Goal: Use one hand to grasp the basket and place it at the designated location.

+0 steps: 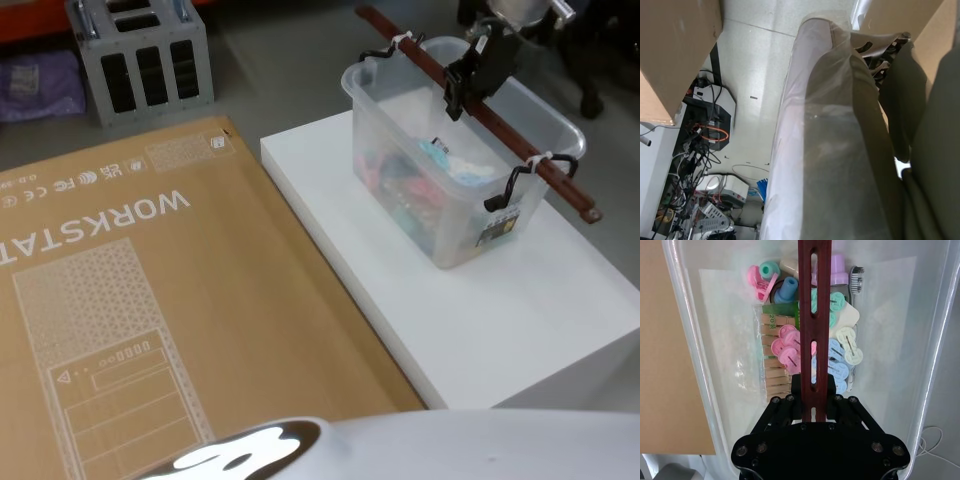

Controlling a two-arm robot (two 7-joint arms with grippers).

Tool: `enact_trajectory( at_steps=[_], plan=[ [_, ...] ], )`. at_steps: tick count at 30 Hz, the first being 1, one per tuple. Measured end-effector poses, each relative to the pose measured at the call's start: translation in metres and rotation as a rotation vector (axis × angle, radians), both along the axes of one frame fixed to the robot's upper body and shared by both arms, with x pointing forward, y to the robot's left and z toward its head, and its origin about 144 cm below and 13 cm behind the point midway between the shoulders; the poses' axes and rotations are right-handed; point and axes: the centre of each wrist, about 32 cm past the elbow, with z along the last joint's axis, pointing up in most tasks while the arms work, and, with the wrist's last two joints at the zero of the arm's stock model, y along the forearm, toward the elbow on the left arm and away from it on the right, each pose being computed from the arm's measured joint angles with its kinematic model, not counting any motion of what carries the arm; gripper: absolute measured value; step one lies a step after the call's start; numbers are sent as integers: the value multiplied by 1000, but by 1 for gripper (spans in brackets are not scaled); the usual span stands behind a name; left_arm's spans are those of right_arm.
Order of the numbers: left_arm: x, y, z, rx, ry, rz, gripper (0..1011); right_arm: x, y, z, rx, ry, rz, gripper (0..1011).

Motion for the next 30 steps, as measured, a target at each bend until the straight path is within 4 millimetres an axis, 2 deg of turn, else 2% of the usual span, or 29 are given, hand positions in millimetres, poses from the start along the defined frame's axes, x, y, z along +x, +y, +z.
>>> enact_trajectory(
  at_steps=[13,30],
  plan=[
    [0,0,0,0,0,0,0,-13,-3,19,11,-45,17,237],
    [0,0,0,0,0,0,0,-46,-1,82,23,-186,76,237]
  ],
)
